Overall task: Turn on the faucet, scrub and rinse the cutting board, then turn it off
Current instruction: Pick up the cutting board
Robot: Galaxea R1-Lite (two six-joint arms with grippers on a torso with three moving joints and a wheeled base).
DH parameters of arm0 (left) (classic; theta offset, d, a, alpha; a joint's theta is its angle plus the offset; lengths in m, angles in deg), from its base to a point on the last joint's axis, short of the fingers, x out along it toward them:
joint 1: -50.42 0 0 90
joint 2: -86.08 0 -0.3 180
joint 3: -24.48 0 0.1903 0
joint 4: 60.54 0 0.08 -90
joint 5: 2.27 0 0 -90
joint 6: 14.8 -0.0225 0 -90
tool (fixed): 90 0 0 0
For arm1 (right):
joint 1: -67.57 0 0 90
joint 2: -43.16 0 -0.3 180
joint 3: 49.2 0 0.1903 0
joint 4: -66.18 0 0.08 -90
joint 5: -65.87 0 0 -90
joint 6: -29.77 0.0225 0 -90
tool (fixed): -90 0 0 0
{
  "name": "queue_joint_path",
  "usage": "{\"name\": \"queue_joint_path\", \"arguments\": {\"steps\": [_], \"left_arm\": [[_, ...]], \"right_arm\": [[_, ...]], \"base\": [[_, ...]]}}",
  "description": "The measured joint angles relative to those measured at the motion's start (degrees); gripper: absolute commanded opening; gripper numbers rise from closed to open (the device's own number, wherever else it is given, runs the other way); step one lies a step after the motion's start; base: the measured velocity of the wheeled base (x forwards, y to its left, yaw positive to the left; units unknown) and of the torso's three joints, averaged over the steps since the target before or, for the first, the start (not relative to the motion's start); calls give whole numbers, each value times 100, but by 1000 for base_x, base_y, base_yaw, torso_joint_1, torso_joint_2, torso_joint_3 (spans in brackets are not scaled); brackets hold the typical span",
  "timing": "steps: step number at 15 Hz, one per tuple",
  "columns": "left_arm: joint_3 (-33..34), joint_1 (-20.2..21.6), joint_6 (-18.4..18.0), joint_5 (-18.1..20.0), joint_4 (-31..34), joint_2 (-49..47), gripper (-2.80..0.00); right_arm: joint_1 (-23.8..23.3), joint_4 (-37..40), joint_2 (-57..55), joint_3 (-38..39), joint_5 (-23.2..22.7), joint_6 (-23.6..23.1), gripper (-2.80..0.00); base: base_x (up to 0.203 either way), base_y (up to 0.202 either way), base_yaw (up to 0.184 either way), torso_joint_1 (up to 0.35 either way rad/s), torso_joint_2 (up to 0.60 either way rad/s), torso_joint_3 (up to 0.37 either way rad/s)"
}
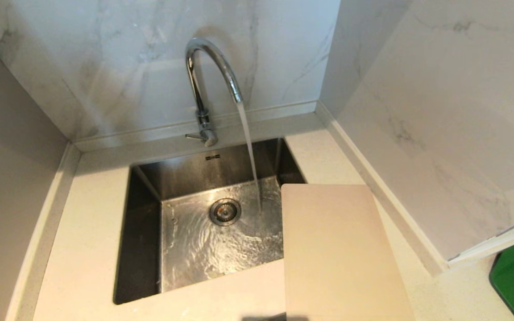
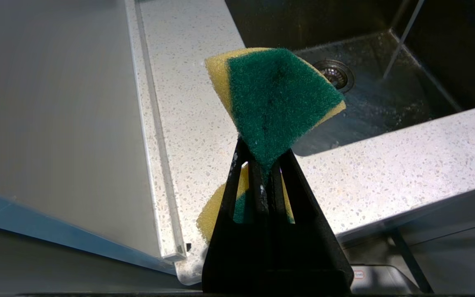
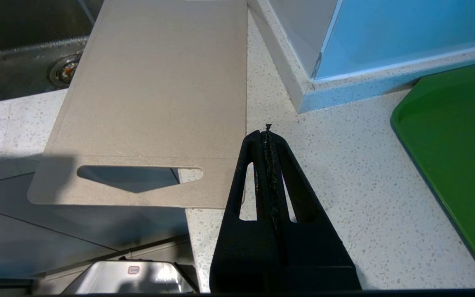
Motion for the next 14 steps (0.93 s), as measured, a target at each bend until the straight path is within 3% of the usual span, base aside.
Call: {"name": "queue_joint_path", "arguments": {"steps": [4,12,14], "left_arm": [[0,0,0,0,0,0,-280],[0,0,-1,0,0,0,-280],[0,0,0,1,0,0,-280]], "right_arm": [[0,337,-140,-641,-83,-172,-280],[-2,891,-2435,-3807,-571,-525,-280],[-2,1324,-2960,-4663,-657,-691,-280]], "base": [[0,0,0,0,0,0],[0,0,0,0,0,0],[0,0,0,0,0,0]]}}
